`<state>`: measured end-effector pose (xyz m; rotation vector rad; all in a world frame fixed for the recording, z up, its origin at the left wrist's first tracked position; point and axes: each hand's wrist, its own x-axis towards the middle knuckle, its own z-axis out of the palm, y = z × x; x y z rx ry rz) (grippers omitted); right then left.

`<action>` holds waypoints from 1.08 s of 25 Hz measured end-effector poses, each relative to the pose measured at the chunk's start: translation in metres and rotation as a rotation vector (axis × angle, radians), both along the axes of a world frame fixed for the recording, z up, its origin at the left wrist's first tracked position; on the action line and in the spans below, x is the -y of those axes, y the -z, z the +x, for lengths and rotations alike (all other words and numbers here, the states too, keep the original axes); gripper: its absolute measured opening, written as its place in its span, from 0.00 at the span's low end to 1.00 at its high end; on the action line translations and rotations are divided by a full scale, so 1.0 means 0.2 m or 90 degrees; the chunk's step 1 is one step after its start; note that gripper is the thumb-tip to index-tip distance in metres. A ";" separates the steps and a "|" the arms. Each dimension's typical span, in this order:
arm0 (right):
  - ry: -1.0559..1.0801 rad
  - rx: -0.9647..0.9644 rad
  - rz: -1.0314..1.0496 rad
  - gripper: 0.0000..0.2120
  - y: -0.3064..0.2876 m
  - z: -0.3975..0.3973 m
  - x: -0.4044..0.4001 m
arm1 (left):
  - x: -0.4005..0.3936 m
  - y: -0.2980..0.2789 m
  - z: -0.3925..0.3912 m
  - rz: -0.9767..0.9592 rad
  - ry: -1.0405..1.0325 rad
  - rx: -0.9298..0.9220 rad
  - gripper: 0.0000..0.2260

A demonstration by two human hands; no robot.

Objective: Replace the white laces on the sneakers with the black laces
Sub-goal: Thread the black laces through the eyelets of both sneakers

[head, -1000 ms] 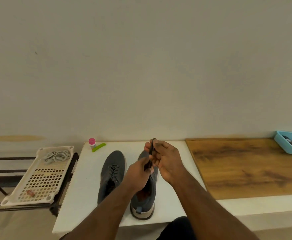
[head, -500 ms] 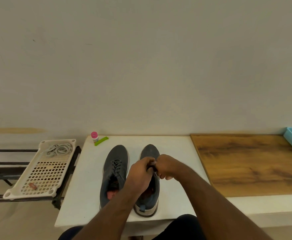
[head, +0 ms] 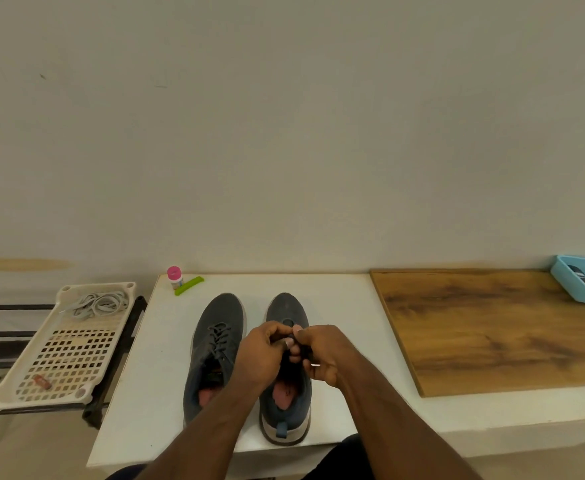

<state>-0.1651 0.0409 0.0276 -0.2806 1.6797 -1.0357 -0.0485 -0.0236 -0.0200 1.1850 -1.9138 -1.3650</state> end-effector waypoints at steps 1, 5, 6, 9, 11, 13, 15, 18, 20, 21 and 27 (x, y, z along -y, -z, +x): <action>0.027 0.007 -0.014 0.13 0.00 0.01 -0.01 | 0.00 0.00 0.00 -0.008 -0.011 0.006 0.08; 0.098 -0.097 -0.105 0.08 0.07 0.08 -0.03 | -0.02 0.02 0.00 -0.031 -0.039 -0.001 0.09; 0.095 -0.164 -0.119 0.07 0.09 0.10 -0.04 | -0.03 0.02 -0.01 -0.034 -0.042 -0.003 0.09; 0.087 -0.313 -0.151 0.09 0.12 0.13 -0.07 | -0.05 0.02 -0.01 -0.052 -0.046 -0.004 0.08; 0.063 -0.330 -0.161 0.11 0.13 0.10 -0.08 | -0.06 0.01 -0.01 -0.063 -0.041 -0.013 0.08; -0.009 -0.340 -0.131 0.11 0.13 0.07 -0.10 | -0.06 0.01 -0.01 -0.059 -0.032 -0.022 0.08; -0.055 -0.356 -0.116 0.11 0.13 0.05 -0.10 | -0.08 0.01 0.00 -0.044 -0.045 -0.040 0.08; -0.005 -0.310 -0.147 0.10 0.14 0.05 -0.10 | -0.10 0.00 0.02 -0.043 -0.038 -0.021 0.09; 0.011 -0.336 -0.156 0.10 0.13 0.05 -0.11 | -0.11 0.00 0.04 -0.079 0.004 0.035 0.07; -0.007 -0.387 -0.149 0.10 0.14 0.05 -0.12 | -0.10 0.00 0.06 -0.104 0.023 0.078 0.08; -0.249 -0.660 -0.094 0.10 0.24 0.16 -0.24 | -0.09 0.03 0.11 -0.108 0.058 0.292 0.13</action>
